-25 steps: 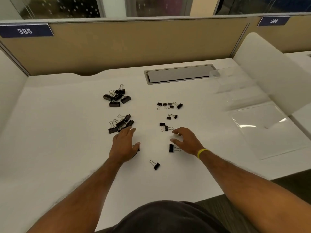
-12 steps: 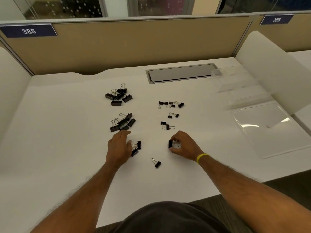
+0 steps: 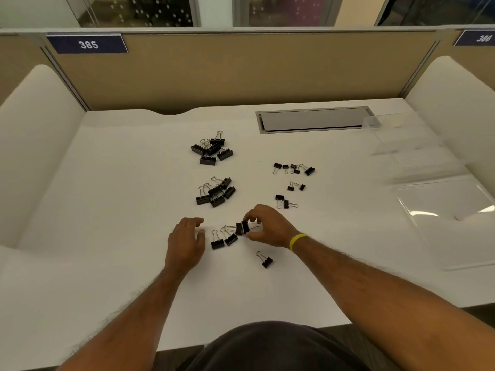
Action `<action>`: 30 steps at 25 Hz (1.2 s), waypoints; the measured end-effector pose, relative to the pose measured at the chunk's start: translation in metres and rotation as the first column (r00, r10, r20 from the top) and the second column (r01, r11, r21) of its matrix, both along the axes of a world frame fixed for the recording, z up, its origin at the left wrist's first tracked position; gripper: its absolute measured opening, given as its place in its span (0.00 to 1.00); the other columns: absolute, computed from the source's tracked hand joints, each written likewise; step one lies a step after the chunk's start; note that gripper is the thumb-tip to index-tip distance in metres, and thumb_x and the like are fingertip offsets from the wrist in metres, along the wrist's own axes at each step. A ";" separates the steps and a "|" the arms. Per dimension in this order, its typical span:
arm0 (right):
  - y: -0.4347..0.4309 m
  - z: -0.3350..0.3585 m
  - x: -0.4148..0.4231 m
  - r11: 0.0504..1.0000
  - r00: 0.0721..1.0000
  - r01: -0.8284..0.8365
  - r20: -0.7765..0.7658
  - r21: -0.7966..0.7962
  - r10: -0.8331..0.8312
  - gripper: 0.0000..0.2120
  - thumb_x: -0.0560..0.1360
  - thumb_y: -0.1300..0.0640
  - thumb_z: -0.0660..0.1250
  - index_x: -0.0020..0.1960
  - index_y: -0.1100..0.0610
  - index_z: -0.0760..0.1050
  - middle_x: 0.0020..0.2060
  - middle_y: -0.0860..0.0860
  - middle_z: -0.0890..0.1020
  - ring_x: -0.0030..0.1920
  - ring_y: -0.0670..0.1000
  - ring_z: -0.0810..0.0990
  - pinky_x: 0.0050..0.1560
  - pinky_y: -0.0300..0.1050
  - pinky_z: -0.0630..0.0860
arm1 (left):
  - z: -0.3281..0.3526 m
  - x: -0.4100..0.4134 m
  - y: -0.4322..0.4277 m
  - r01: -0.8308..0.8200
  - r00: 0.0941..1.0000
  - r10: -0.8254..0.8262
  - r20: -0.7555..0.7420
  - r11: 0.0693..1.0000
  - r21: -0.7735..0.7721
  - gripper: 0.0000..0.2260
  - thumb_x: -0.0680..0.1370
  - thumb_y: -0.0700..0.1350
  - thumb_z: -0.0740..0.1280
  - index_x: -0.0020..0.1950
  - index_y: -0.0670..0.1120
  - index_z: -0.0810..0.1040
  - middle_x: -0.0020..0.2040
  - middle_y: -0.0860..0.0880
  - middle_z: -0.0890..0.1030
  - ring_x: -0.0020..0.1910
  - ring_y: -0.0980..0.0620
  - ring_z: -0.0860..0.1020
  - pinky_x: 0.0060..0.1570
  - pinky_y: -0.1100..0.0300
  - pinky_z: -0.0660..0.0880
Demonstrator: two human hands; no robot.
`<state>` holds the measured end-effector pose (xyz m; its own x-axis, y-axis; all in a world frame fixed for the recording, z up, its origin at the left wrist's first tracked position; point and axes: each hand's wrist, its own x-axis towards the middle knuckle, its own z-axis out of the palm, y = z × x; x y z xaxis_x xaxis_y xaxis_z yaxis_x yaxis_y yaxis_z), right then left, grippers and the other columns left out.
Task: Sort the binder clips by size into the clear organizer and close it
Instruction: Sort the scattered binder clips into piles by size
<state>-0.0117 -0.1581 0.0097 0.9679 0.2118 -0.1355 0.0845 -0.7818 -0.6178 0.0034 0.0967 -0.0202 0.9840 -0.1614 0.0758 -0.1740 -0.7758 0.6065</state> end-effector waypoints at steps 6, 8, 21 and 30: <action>0.045 0.016 0.032 0.895 0.941 -0.333 -0.041 -0.298 0.336 0.18 0.70 0.48 0.72 0.59 0.48 0.77 0.54 0.52 0.74 0.55 0.52 0.70 0.55 0.47 0.66 | 0.000 -0.005 0.000 0.065 0.995 -0.067 -0.073 0.998 -0.021 0.12 0.78 0.43 0.66 0.61 0.47 0.76 0.55 0.49 0.79 0.52 0.53 0.76 0.55 0.53 0.73; 0.052 0.015 0.038 0.859 0.921 -0.386 -0.090 -0.336 0.378 0.20 0.70 0.48 0.72 0.61 0.47 0.76 0.57 0.52 0.74 0.57 0.53 0.70 0.56 0.48 0.64 | 0.000 -0.003 0.001 0.081 0.992 -0.082 -0.092 0.997 -0.017 0.13 0.78 0.44 0.66 0.62 0.46 0.76 0.55 0.49 0.79 0.53 0.52 0.76 0.56 0.53 0.73; -0.002 -0.006 0.020 0.998 0.998 -0.063 -0.018 -0.016 0.063 0.20 0.70 0.58 0.68 0.63 0.54 0.74 0.58 0.50 0.76 0.60 0.50 0.71 0.62 0.46 0.70 | 0.000 0.013 -0.011 0.163 0.984 -0.161 -0.070 0.986 0.030 0.12 0.77 0.45 0.66 0.61 0.48 0.76 0.53 0.52 0.77 0.52 0.55 0.74 0.54 0.57 0.70; -0.061 -0.022 0.021 0.910 0.903 0.401 0.212 -0.109 -0.373 0.13 0.71 0.55 0.67 0.55 0.55 0.78 0.50 0.51 0.78 0.55 0.54 0.74 0.56 0.52 0.72 | 0.003 0.029 -0.032 0.191 0.982 -0.191 -0.013 0.981 0.025 0.11 0.78 0.46 0.66 0.60 0.50 0.76 0.49 0.56 0.77 0.49 0.54 0.76 0.53 0.56 0.72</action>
<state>0.0092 -0.2193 -0.0120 0.9799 -0.1931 0.0503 -0.1432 -0.8560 -0.4968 0.0321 0.0648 -0.0173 0.9356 -0.3480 0.0594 -0.3143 -0.7442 0.5894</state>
